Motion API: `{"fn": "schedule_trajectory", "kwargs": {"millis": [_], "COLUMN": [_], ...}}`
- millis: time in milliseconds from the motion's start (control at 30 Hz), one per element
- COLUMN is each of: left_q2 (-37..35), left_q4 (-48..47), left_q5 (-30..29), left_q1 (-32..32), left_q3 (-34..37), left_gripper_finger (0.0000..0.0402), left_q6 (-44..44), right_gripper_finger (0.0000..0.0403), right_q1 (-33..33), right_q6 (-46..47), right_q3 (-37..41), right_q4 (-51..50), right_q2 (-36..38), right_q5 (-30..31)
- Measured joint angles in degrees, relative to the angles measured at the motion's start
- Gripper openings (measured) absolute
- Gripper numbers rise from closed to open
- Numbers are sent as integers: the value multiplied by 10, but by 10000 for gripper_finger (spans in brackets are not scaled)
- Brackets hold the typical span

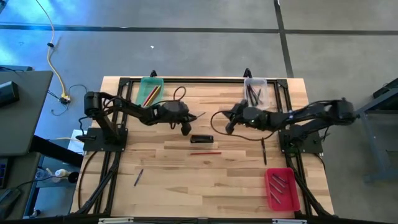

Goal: Sort crayons/erasers/pens/pencils in bins
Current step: Put the gray crayon into the red bin

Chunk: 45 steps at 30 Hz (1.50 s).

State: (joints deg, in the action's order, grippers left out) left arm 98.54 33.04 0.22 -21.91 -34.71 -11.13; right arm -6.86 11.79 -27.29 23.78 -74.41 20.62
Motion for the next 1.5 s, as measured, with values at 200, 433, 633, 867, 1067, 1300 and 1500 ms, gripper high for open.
{"fn": "schedule_trajectory", "kwargs": {"millis": [200,433,633,867,1067,1300,1500], "left_q2": [0,-1,-1,-1,-1,-1,-1], "left_q4": [211,403,461,487,494,488,486], "left_q5": [89,172,185,172,171,172,172], "left_q1": [0,1,15,49,67,79,82], "left_q3": [66,100,102,100,80,64,62], "left_gripper_finger": [12,12,12,12,12,12,12], "left_q6": [-41,-96,-108,-114,-114,-113,-112], "right_gripper_finger": [0,34,115,161,158,156,156], "right_q1": [30,43,44,57,90,102,99], "right_q6": [10,18,23,17,-32,-63,-63], "right_q3": [0,0,0,-32,-62,-76,-76], "right_q4": [181,357,432,435,418,416,416], "right_q2": [-109,-164,-168,-168,-168,-168,-168], "right_q5": [-18,-70,-111,-150,-149,-118,-117]}}
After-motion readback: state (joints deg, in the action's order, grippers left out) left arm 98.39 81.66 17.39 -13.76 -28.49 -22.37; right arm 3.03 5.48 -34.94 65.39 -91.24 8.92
